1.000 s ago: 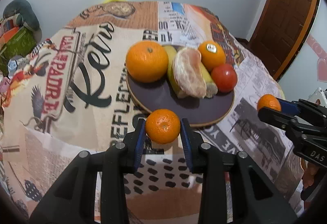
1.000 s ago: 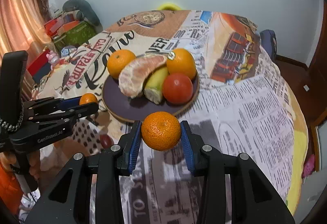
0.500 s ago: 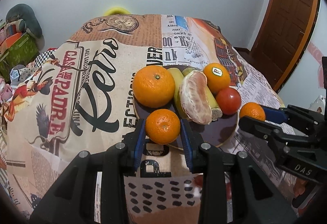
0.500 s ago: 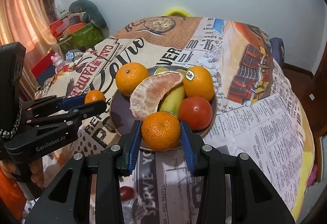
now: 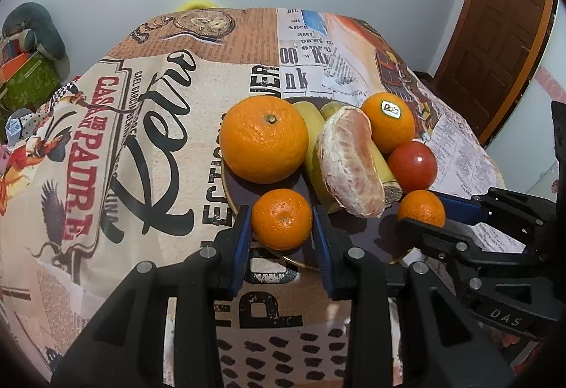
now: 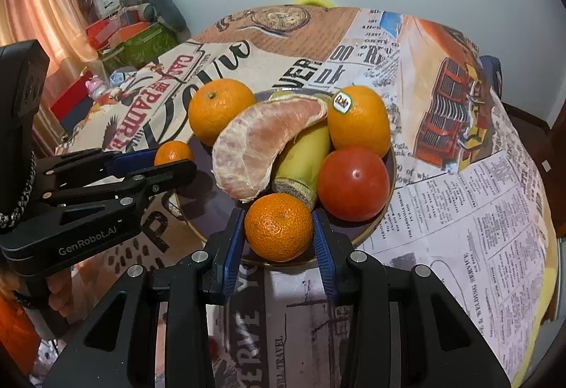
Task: Organize fruits
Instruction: 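Carry both mandarins onto the plate and release them, then grasp a third mandarin with the right gripper and place it on the plate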
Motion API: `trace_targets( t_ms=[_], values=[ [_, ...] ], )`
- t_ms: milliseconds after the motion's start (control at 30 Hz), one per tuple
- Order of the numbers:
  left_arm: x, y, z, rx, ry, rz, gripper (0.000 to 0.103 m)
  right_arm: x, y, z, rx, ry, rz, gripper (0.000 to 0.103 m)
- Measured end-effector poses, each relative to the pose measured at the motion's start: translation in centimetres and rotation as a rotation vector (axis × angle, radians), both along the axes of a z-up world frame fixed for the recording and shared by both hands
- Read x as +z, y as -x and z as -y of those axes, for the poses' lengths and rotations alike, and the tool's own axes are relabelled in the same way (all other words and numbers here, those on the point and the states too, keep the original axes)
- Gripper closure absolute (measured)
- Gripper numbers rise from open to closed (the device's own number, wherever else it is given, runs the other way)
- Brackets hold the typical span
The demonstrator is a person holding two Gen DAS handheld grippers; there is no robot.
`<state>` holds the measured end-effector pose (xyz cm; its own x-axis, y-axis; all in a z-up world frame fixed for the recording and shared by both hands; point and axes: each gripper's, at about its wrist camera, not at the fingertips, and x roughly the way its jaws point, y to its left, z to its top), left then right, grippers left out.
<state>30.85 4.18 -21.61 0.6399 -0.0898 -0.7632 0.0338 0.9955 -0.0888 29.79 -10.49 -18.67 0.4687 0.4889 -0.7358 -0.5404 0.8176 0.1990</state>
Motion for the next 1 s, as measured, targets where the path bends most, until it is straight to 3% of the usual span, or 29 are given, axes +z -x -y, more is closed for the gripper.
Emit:
trace_targets(
  t_ms=[567, 1000],
  values=[
    [-0.7, -0.7, -0.3, 0.01, 0.011, -0.019, 0.069, -1.3, -0.8, -0.3, 0.013, 0.005, -0.031, 0.068],
    [2.7, 2.0, 0.1, 0.007, -0.015, 0.05, 0.067, 0.8, 0.8, 0.5, -0.012, 0.032, -0.005, 0.068]
  ],
)
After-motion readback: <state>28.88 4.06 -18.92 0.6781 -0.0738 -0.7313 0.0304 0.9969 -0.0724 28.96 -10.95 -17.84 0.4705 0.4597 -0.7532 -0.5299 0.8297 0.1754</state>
